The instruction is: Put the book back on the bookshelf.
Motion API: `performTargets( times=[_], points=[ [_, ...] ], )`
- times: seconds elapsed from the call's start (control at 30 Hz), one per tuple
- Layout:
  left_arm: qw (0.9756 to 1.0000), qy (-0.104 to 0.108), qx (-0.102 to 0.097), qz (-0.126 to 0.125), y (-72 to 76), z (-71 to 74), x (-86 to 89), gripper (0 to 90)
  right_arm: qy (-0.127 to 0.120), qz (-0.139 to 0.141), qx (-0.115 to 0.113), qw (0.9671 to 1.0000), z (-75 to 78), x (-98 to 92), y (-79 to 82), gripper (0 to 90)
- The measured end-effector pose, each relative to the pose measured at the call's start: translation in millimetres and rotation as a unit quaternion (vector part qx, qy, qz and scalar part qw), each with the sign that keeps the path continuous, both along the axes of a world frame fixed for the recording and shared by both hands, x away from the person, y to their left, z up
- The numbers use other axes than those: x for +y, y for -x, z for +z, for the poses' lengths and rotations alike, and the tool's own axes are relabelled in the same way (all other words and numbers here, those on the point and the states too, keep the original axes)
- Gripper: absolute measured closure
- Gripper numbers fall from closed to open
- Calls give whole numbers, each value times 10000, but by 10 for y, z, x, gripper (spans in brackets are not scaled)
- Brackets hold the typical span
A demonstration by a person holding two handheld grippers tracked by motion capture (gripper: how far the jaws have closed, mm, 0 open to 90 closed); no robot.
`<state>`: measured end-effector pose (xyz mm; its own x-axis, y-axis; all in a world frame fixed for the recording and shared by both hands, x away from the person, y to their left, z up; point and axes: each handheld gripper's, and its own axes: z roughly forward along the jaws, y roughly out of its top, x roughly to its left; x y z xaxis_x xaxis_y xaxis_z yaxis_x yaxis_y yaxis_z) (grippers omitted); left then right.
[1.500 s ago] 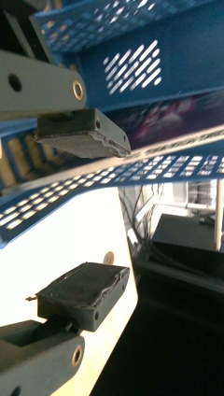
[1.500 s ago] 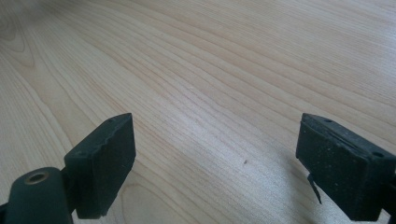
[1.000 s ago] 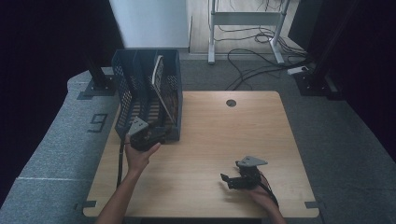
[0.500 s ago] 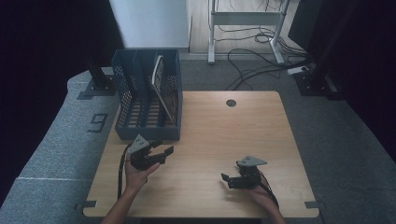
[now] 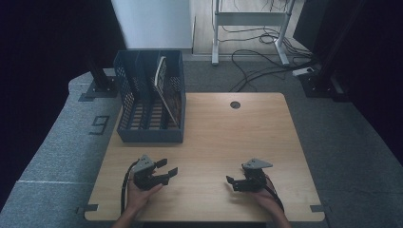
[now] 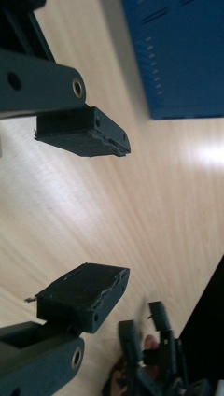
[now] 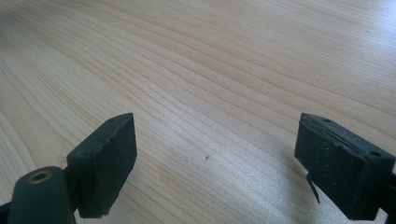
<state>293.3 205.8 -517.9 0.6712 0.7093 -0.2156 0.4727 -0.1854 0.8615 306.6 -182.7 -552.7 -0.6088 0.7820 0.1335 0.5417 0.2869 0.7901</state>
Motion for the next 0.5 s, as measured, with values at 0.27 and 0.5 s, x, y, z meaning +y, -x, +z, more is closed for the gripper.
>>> performTargets(
  times=[0.27,0.5],
  points=[
    [9999,-110,115,-54,22,-74,-13,349,22,-17,-17,10000,0,4,3,123],
    [9997,-164,162,8,13,-98,-2,346,41,-14,-35,10000,0,8,8,123]
  ],
)
